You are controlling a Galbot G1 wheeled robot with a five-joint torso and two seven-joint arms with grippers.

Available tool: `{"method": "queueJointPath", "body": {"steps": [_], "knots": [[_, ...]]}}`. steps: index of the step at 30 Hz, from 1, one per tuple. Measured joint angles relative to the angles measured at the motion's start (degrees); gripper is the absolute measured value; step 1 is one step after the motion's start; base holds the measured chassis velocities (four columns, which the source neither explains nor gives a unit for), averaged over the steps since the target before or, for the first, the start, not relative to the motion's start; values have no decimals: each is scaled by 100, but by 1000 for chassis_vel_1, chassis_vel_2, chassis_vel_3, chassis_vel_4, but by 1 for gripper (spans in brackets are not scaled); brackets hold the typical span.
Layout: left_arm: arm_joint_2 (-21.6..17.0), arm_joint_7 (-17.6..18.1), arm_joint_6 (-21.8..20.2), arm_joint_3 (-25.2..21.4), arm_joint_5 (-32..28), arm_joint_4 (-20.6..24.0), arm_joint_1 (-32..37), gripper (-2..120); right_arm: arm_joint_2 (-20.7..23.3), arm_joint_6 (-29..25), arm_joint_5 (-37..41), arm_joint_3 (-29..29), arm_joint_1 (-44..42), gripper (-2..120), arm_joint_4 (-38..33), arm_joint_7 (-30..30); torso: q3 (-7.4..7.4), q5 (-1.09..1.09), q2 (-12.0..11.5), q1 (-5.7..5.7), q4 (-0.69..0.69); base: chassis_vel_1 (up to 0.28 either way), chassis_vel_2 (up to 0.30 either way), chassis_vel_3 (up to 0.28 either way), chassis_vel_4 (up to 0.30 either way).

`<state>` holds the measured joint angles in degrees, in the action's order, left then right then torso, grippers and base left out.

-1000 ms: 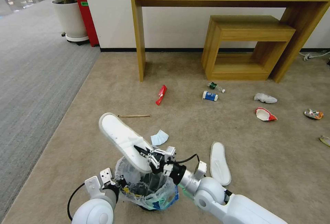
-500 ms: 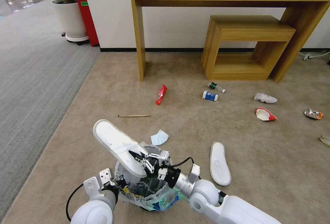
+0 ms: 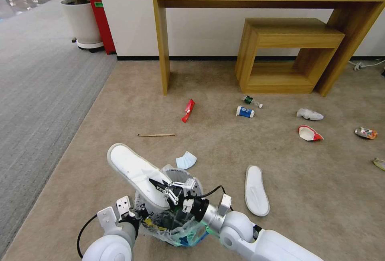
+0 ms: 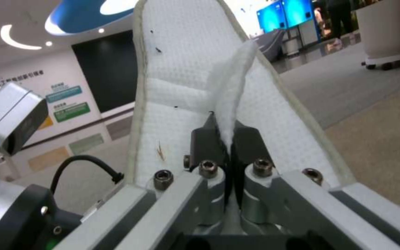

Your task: Pick up the trash bin and place the garbage on the floor into it.

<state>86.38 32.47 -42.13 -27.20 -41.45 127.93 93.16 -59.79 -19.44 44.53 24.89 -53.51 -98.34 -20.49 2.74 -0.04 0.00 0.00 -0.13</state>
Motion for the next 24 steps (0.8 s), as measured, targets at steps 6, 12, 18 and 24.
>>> {"method": "queueJointPath", "body": {"steps": [6, 12, 18, 24], "knots": [[-4, -7, 0, -3, 0, 14, 3, 0, 1, -22, -76, 37, -3, 0, 103, -2, 0, 0, 0, 0, 0, 0, 0, 0, 0], [2, -12, 0, 0, -4, 20, -7, 0, 13, -29, -112, 39, -21, 6, 149, -61, 0, 0, 0, 0, 0, 0, 0, 0, 0], [-17, -13, 0, -53, -40, 42, -13, 0, 27, -51, -161, 9, -42, 30, 221, -127, 0, 0, 0, 0, 0, 0, 0, 0, 0], [-10, -14, 0, -55, -43, 44, -13, 0, 5, -85, -183, 8, -41, 54, 282, -149, 0, 0, 0, 0, 0, 0, 0, 0, 0]]}}
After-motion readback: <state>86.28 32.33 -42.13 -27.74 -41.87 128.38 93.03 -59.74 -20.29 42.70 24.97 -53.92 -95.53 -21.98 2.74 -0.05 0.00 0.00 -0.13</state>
